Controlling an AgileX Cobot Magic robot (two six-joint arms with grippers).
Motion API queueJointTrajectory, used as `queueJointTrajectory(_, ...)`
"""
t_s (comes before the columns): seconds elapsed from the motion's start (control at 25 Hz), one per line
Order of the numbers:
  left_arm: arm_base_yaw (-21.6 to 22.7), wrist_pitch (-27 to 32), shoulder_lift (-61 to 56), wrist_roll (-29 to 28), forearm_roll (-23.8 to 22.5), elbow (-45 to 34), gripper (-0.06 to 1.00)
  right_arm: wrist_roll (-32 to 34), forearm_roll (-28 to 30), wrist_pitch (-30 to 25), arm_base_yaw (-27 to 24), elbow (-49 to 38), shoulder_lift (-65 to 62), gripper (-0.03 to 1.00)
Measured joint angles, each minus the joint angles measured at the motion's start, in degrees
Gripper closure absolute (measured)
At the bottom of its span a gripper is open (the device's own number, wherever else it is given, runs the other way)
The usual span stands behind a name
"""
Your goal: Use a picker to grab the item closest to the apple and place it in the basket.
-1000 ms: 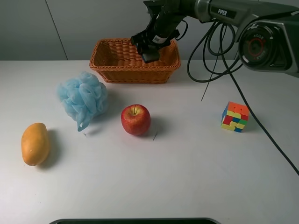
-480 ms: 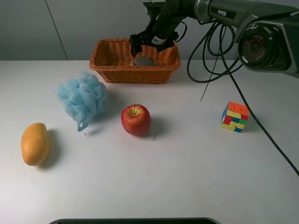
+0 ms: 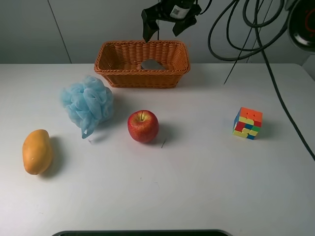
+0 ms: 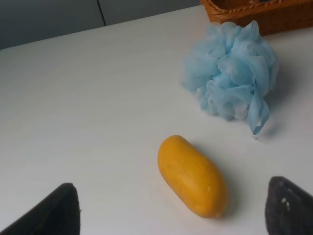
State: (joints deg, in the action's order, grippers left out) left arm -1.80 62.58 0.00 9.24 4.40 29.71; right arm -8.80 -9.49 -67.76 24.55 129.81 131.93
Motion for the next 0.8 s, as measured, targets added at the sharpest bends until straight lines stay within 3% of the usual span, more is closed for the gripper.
queueJointTrajectory(0.2,0.00,0.00,0.00,0.00,0.00,0.00,0.22,-1.52,1.24,-1.83,0.00,-0.90,-6.70,0.27)
queueJointTrajectory(0.36,0.00,0.00,0.00,0.00,0.00,0.00,0.22,-1.79,1.35,-1.83,0.00,-7.00,-14.80,0.27)
queueJointTrajectory(0.8,0.00,0.00,0.00,0.00,0.00,0.00,0.22,-2.59,3.05,-2.31,0.00,-46.46,-55.26,0.27)
